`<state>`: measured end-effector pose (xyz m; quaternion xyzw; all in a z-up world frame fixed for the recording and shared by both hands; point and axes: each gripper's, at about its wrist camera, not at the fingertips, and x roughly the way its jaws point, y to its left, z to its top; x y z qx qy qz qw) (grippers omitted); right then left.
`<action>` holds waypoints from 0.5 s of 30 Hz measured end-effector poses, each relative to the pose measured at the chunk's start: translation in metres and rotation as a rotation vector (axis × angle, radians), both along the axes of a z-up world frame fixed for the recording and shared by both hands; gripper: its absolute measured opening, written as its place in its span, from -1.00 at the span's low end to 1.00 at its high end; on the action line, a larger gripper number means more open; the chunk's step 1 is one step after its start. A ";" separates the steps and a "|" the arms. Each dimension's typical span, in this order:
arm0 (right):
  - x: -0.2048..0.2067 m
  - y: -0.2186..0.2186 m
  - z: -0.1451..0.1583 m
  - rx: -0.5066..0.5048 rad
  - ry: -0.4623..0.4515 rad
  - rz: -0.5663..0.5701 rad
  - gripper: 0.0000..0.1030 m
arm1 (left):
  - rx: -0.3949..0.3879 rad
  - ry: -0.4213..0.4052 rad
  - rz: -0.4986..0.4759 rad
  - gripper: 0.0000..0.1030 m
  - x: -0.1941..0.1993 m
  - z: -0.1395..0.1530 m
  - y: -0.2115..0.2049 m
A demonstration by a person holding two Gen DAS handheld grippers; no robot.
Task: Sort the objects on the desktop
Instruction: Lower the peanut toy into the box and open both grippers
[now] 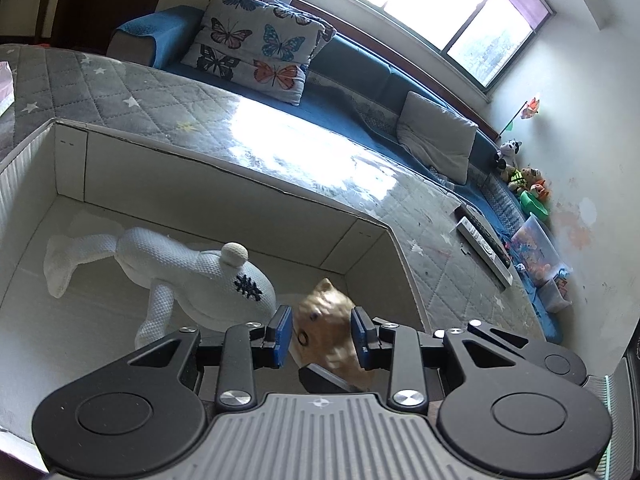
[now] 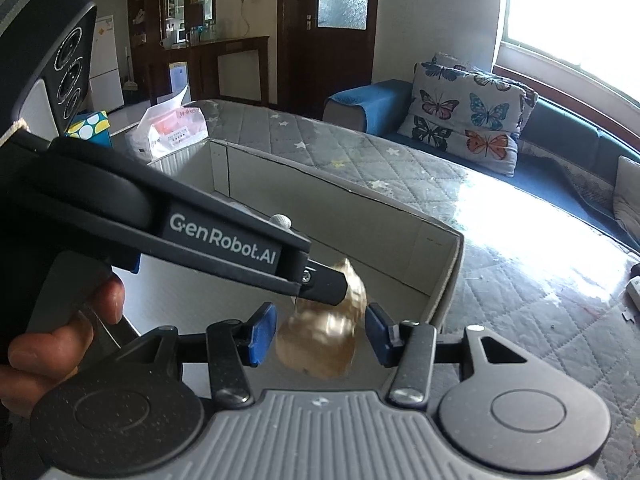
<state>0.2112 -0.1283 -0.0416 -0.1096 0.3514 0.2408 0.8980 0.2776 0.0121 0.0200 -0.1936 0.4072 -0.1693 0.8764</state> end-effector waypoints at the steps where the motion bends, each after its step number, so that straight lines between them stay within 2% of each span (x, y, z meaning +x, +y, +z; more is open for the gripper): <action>1: -0.001 -0.001 0.001 0.002 -0.002 -0.003 -0.02 | 0.000 -0.003 -0.002 -0.33 0.000 0.001 -0.001; 15: -0.029 -0.023 0.020 0.051 -0.064 -0.027 0.00 | 0.006 -0.023 -0.007 -0.33 -0.012 0.008 -0.008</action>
